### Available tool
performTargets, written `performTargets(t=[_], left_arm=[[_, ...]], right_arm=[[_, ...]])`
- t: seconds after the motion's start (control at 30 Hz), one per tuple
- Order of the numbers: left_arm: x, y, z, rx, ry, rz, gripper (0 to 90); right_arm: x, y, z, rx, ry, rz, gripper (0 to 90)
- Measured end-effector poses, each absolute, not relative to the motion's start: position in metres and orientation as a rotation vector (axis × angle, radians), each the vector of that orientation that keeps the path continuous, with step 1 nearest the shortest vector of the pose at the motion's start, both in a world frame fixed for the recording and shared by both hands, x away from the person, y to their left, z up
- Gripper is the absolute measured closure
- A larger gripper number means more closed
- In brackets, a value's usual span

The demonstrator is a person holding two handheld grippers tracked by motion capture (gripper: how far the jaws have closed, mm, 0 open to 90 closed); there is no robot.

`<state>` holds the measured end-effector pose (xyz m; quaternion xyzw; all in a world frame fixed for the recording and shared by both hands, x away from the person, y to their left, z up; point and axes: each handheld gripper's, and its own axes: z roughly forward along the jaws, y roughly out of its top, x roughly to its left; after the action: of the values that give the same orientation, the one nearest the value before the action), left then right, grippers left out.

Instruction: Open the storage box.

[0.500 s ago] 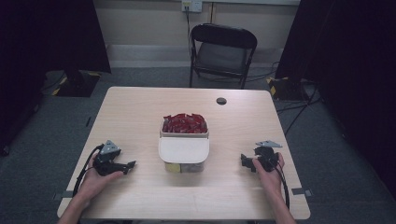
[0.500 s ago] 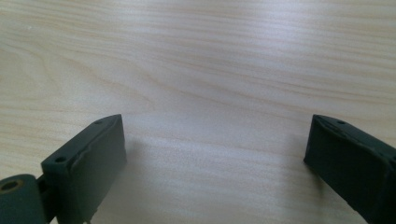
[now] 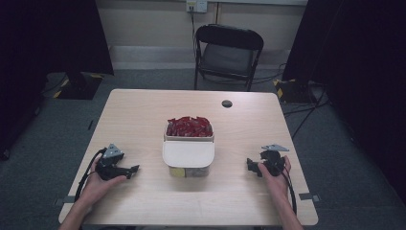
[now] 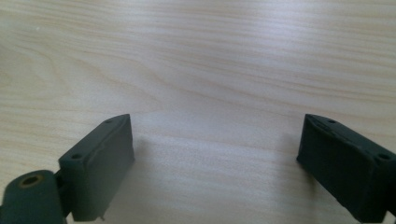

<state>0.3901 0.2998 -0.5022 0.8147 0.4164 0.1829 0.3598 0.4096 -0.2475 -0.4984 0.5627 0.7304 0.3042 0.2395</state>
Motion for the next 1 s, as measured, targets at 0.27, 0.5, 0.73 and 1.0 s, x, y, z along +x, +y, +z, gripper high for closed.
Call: performTargets(t=[0.27,0.5,0.73,1.0], left_arm=[[0.390,0.300,-0.502,2.099,1.076,0.469,14.8],[0.390,0.300,-0.502,2.101,1.075,0.473,14.8],[0.390,0.300,-0.502,2.099,1.076,0.470,14.8],[0.390,0.300,-0.502,2.098,1.076,0.469,14.8]], right_arm=[[0.407,-0.243,-0.494,1.508,2.040,0.849,14.3],[0.402,-0.237,-0.485,1.473,2.073,0.920,14.4],[0.398,-0.230,-0.478,1.449,2.079,0.971,14.5],[0.389,-0.216,-0.464,1.397,2.084,1.059,15.5]])
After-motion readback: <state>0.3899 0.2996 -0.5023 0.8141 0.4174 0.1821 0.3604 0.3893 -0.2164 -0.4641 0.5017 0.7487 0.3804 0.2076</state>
